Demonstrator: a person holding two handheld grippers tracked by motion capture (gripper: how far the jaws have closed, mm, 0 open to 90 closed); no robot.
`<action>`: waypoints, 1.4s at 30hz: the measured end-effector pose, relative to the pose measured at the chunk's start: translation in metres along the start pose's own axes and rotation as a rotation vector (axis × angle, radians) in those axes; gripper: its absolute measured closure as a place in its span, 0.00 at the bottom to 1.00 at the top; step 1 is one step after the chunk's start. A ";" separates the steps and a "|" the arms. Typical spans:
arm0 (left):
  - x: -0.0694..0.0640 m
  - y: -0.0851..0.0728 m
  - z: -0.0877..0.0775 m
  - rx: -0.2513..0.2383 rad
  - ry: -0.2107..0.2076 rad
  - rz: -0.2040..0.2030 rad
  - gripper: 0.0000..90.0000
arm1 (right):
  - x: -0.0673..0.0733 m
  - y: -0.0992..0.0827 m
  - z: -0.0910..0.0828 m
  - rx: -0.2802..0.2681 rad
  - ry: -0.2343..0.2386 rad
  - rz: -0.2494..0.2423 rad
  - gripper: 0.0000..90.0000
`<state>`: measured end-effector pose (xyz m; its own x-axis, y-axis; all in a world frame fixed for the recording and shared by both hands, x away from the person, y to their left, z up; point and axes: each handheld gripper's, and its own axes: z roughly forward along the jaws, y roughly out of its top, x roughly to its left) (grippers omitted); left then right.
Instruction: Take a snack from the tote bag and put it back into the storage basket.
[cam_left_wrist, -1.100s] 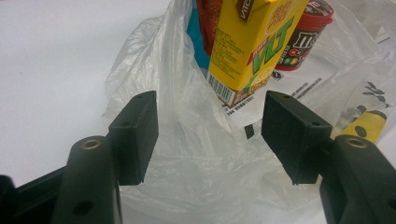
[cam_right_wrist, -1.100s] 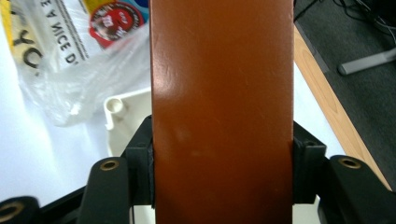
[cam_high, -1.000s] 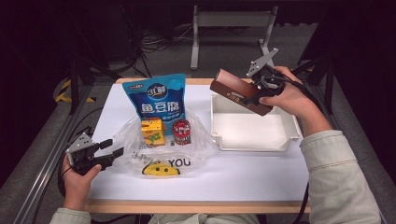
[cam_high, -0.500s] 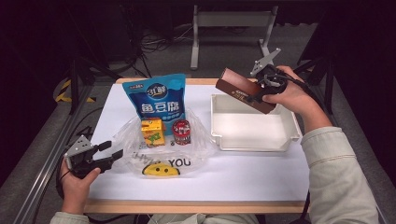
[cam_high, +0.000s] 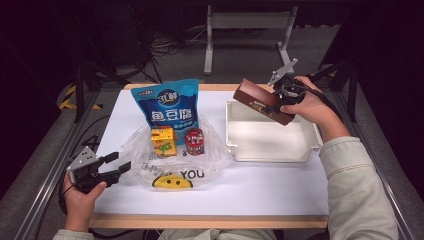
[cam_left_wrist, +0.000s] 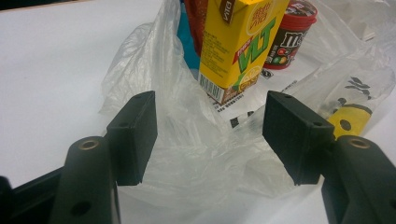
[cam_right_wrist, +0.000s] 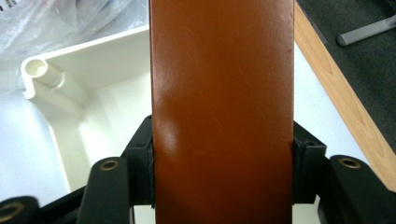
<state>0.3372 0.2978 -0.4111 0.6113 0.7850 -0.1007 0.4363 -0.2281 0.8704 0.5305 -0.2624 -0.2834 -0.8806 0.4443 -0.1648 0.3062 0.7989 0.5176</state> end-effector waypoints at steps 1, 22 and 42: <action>0.000 0.000 0.000 -0.002 0.000 -0.001 0.40 | -0.001 -0.001 0.002 -0.001 -0.001 0.003 0.47; 0.002 0.001 0.003 0.004 -0.003 -0.002 0.40 | -0.004 -0.019 0.039 0.023 0.007 0.000 0.47; 0.002 0.000 -0.001 -0.001 0.001 -0.011 0.40 | -0.005 -0.032 0.065 0.083 0.025 0.013 0.47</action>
<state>0.3380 0.3002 -0.4114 0.6055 0.7882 -0.1100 0.4428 -0.2188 0.8695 0.5485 -0.2640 -0.3533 -0.8850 0.4450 -0.1367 0.3455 0.8247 0.4479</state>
